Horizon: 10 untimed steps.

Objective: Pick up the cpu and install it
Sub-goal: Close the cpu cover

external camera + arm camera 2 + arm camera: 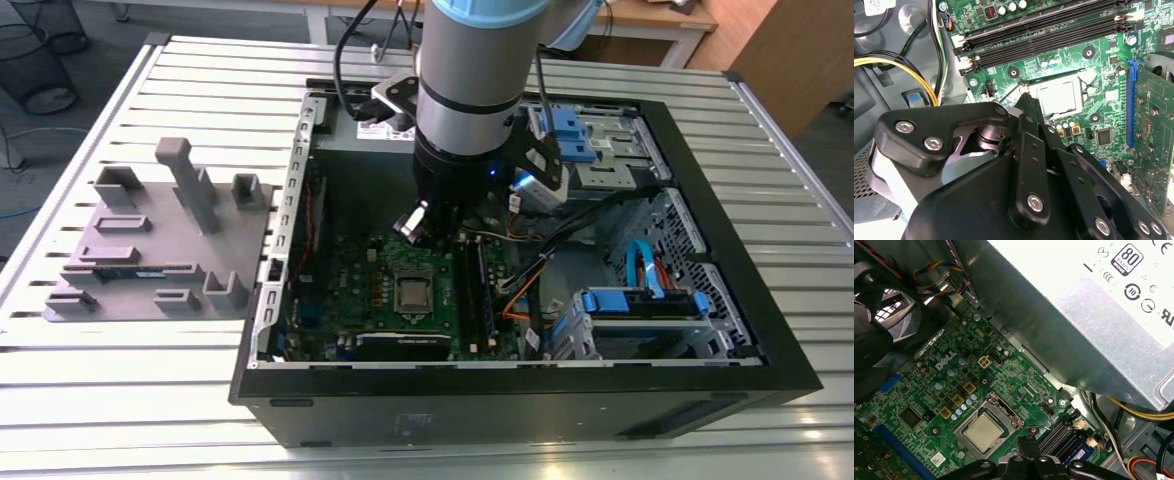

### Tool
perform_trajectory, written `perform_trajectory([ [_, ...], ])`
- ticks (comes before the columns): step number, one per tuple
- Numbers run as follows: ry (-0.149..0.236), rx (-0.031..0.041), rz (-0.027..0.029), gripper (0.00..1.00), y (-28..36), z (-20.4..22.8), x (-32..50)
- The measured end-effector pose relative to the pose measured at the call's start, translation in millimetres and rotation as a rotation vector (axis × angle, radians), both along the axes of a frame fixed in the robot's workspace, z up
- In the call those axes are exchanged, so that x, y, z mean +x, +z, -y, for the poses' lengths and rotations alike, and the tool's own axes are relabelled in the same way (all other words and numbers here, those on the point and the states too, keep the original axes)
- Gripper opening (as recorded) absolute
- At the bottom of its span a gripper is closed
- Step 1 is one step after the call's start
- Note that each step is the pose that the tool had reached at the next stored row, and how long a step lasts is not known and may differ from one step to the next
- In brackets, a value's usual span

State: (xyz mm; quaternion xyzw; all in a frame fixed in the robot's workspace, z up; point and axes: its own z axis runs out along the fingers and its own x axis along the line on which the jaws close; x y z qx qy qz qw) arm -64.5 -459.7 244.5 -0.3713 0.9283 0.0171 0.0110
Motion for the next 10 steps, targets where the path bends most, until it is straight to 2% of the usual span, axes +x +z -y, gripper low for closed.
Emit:
perform_trajectory([
  [5,0.000,-0.0001,0.0001,0.11,0.0,0.2,-1.1],
  [10,0.000,-0.0001,0.0000,0.11,-0.3,3.5,-4.8],
])
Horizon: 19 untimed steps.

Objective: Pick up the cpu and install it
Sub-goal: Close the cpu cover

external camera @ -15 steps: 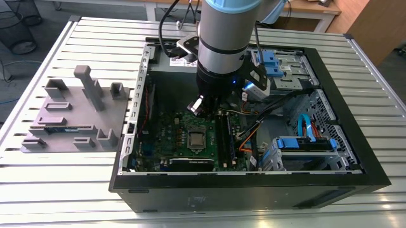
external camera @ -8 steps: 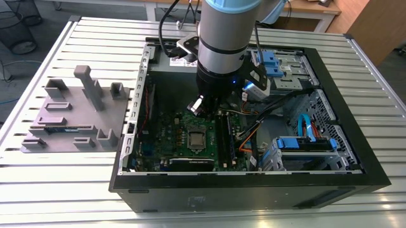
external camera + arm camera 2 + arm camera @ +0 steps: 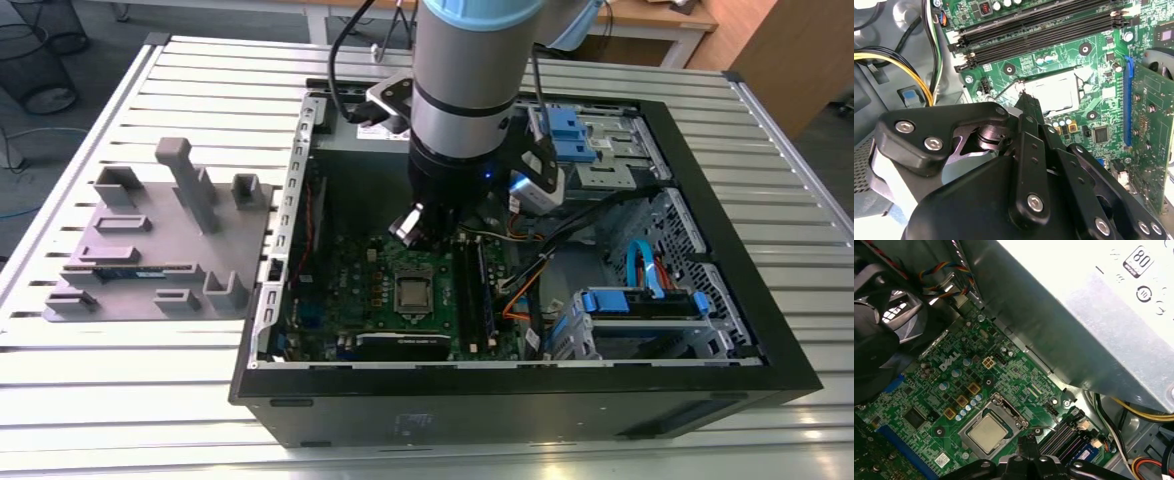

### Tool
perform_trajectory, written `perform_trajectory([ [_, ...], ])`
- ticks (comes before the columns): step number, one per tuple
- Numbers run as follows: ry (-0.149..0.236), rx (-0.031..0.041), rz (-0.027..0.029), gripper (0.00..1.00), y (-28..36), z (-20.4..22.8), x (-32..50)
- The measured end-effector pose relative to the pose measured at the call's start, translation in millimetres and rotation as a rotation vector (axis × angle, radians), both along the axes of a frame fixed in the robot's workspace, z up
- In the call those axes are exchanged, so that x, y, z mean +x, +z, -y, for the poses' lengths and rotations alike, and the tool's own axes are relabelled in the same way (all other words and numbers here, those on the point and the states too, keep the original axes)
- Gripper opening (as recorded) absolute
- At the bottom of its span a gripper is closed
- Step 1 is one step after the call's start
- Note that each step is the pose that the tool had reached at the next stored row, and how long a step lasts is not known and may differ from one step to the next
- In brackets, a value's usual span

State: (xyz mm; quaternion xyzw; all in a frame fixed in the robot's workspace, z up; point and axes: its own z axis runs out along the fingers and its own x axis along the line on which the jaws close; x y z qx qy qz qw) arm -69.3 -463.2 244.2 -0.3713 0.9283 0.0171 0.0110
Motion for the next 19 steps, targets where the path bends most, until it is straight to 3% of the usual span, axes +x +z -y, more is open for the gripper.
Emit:
perform_trajectory([
  [13,0.000,-0.0019,0.0000,0.11,-0.3,2.3,-2.1],
  [19,0.000,-0.0020,0.0000,0.11,-0.2,6.3,-2.3],
])
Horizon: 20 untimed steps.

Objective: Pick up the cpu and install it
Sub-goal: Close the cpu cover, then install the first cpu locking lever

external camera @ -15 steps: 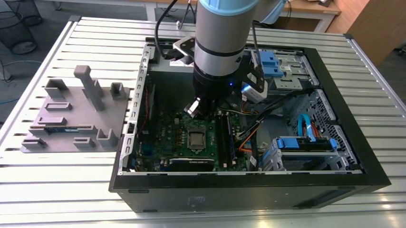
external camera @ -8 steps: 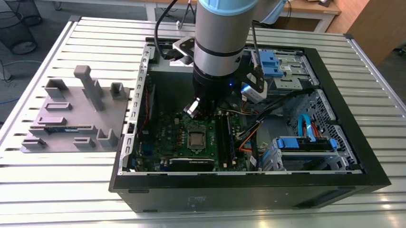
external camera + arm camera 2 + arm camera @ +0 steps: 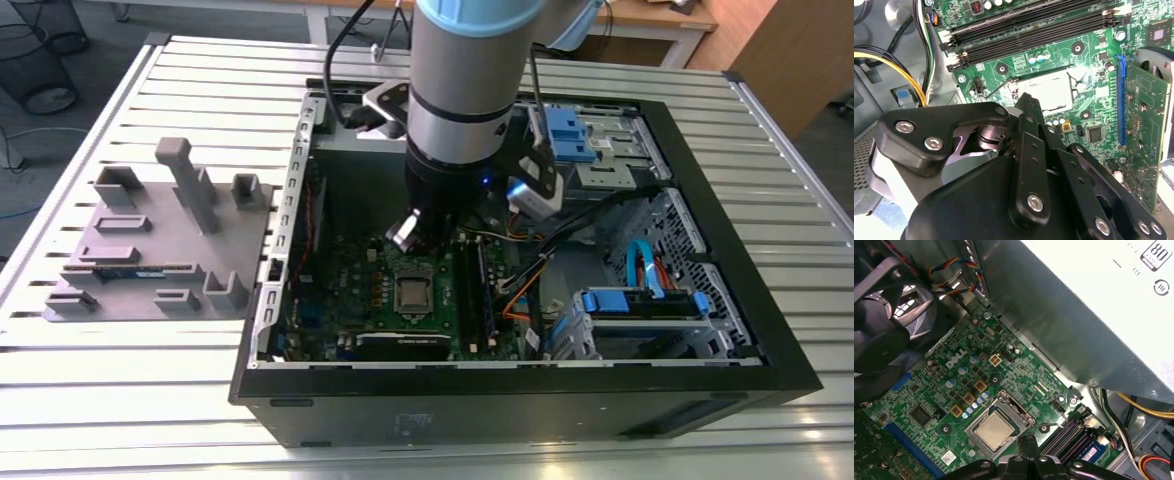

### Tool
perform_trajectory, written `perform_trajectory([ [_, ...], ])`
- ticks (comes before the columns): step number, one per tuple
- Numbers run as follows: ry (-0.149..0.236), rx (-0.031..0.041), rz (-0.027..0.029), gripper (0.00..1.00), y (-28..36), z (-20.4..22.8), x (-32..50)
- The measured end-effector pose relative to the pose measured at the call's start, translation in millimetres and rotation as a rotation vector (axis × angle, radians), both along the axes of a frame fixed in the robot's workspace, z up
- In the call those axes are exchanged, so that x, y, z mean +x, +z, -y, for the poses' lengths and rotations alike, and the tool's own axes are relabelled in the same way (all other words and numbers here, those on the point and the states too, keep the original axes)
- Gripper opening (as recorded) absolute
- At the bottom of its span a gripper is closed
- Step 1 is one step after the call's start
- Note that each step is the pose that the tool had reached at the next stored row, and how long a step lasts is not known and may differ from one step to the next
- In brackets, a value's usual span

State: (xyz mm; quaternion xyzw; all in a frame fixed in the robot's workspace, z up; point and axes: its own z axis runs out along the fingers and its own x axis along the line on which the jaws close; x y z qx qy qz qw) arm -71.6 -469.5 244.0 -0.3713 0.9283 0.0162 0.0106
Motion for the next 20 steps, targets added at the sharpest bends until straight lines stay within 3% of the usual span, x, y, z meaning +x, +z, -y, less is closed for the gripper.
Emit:
perform_trajectory([
  [11,0.000,0.0003,0.0001,0.11,-1.4,1.1,-2.2],
  [20,0.000,0.0000,0.0000,0.11,-1.8,2.2,-12.1],
])
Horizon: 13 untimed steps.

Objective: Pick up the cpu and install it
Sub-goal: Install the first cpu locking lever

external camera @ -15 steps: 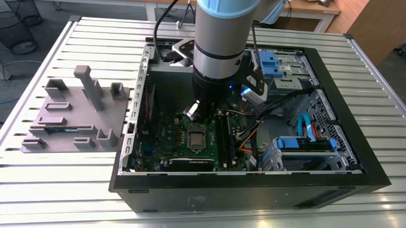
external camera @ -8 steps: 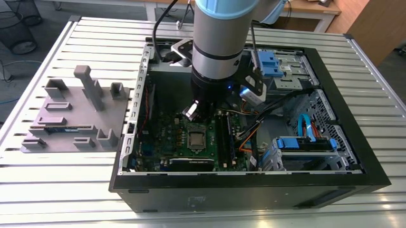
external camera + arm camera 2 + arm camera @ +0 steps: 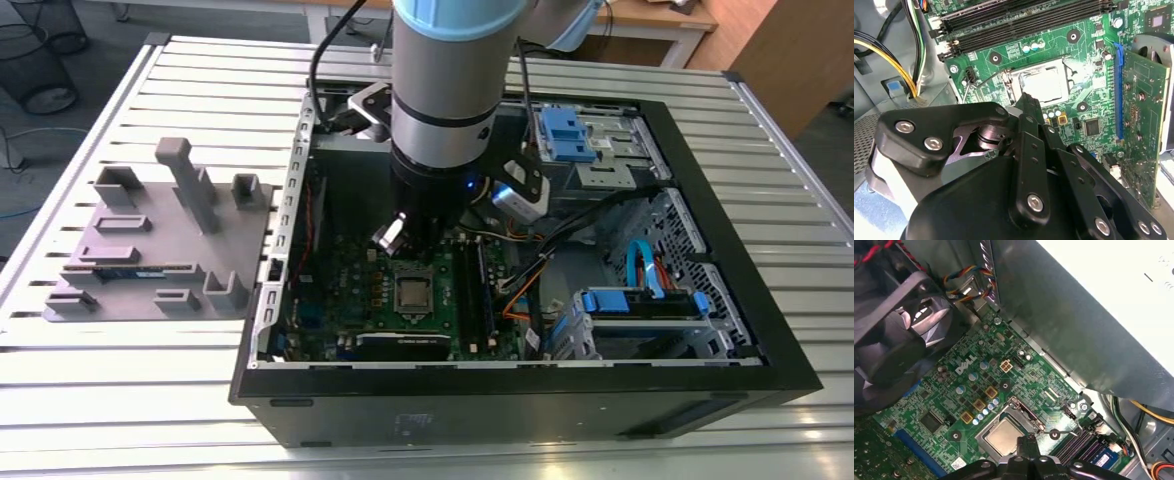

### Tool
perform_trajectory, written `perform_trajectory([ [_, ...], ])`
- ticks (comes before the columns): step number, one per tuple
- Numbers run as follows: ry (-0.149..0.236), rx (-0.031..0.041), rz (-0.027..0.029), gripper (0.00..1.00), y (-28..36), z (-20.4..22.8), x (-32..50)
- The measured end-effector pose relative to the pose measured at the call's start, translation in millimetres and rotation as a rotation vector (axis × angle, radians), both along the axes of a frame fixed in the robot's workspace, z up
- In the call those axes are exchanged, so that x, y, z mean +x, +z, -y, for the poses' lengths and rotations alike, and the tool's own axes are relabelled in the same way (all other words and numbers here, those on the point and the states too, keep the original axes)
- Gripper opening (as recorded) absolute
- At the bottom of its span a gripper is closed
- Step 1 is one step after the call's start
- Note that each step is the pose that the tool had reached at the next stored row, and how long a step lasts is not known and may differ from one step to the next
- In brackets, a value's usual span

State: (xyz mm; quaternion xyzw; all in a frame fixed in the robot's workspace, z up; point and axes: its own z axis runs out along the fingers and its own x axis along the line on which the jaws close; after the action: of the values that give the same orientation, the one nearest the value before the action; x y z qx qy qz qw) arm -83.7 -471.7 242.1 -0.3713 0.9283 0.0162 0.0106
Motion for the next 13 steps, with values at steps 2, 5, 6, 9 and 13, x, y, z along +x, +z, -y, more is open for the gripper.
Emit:
perform_trajectory([
  [2,0.000,0.0001,0.0001,0.11,0.4,0.0,-1.1],
  [5,0.000,0.0000,0.0000,0.11,0.5,0.0,-1.1],
  [6,0.000,0.0001,0.0000,0.11,0.5,0.0,-1.1],
  [9,0.000,-0.0005,-0.0002,0.11,1.7,0.0,-1.2],
  [13,0.000,-0.0001,0.0000,0.11,5.3,0.0,-1.1],
])
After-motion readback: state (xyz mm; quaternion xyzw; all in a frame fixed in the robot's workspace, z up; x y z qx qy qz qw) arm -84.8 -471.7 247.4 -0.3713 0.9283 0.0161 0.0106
